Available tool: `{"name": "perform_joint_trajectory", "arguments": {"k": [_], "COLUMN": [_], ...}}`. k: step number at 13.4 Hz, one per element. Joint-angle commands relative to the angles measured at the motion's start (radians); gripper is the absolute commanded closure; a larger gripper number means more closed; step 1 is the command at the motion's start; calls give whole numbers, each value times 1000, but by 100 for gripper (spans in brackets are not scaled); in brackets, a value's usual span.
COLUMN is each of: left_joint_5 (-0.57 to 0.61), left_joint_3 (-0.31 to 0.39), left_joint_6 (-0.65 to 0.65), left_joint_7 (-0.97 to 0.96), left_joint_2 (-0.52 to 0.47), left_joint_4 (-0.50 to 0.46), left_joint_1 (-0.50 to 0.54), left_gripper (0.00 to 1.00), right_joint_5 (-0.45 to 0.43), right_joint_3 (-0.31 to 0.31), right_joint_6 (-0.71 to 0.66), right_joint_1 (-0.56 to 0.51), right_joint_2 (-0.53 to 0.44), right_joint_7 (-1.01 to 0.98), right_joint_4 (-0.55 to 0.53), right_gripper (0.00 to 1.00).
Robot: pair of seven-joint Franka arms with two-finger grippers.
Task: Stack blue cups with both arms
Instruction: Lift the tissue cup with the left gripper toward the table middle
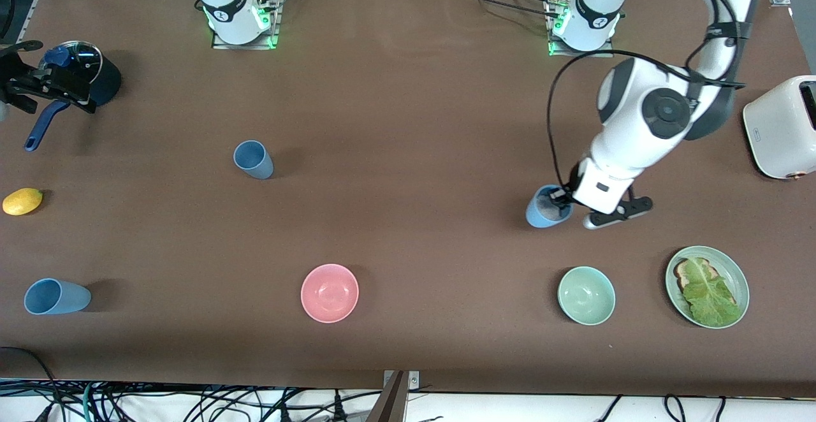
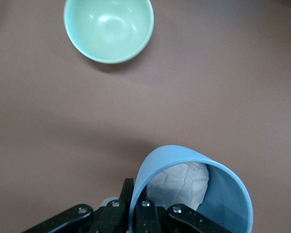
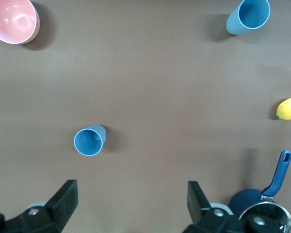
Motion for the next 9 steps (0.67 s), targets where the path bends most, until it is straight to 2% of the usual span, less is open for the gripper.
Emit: {"name": "perform_joint_trajectory", "arguments": {"k": [1,3,7,9], "left_joint_5": [-16,-13,-13,-13], "left_joint_3": [20,22,22,22], "left_joint_6": [-4,1,3,19], "left_joint_7": [-167,-280,-447,-530], "left_joint_2": [13,30,103,146], "left_joint_4": [-2,4,82,114], "left_joint_1": [-113,-185,-282,-331], "left_gripper": [100,100,100,100], "right_joint_5": [6,6,16,5], "right_joint_3": [2,3,11,47], "right_joint_6": [-24,-19,-22,-11], "right_joint_1": [-5,-5,9,44], "right_joint_2": [2,4,31,77], "right_joint_7": [-11,-4,-15,-82], "right_joint_4": [25,25,19,17], "right_gripper": [0,0,0,0]}}
